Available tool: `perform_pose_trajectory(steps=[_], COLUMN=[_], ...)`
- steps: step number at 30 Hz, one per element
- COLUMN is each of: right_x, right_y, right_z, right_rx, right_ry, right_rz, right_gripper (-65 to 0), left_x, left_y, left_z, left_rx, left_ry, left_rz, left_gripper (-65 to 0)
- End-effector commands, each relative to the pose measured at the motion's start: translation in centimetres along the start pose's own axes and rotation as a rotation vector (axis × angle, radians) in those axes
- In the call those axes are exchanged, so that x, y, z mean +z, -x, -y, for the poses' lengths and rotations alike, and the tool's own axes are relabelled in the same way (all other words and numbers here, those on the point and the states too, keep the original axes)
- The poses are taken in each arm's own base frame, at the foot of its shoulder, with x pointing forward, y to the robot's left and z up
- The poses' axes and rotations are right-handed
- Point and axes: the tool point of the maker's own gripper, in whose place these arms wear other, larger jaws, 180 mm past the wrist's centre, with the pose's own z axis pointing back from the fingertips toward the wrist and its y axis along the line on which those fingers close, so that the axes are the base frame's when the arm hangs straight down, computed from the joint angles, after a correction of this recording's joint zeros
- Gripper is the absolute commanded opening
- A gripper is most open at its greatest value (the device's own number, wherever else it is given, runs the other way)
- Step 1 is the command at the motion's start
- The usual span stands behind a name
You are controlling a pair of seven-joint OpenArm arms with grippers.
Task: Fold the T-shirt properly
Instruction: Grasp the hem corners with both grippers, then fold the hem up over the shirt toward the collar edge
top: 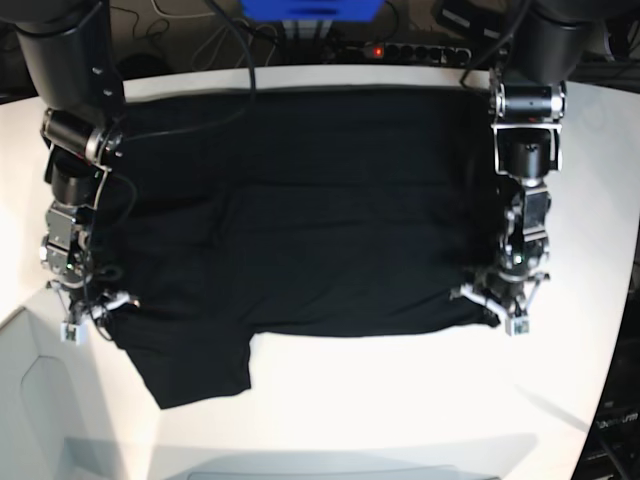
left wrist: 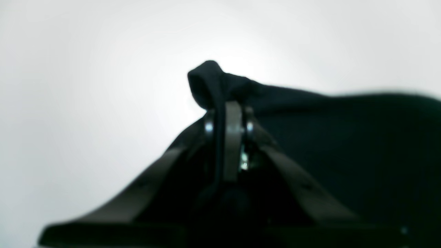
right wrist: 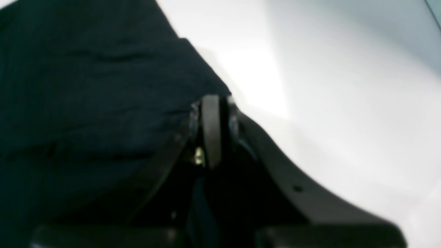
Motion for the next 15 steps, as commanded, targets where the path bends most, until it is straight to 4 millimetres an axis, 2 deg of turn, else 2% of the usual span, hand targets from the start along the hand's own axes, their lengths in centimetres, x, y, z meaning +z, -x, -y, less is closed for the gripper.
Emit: perform_pose_trajectory(steps=[1,4,9,11,15], right_x=[0.4,1.3,3.4,4.4,6.3], right_y=[-2.4,-4.4,-6.3,-6.6,-6.8], right_z=[1.0,0.5,0.5,0.6,-0.8], right_rx=[0.015,0.064,0.145,0.174,0.247], right_ry=[0.013,-0.014,0.007,0.02,-0.016], right_rz=[0.056,0.093,0.138,0.155,0.187], right_gripper=[-65.0,-65.0,-65.0,-65.0,-65.0], left_x=[0.5,1.8,3.9,4.9,7.2], left_y=[-3.1,-4.5,-5.1,-5.2,-5.6], left_z=[-0.2,-1.0,-2.0,-1.9,-2.6], left_rx=[-0.01,0.033,0.056,0.042,0.039], left_ry=[0.001,-0.012,-0.025,-0.023,-0.035], left_rz=[0.066,0.093,0.102,0.118,0.144], left_gripper=[-65.0,-65.0,-65.0,-65.0,-65.0])
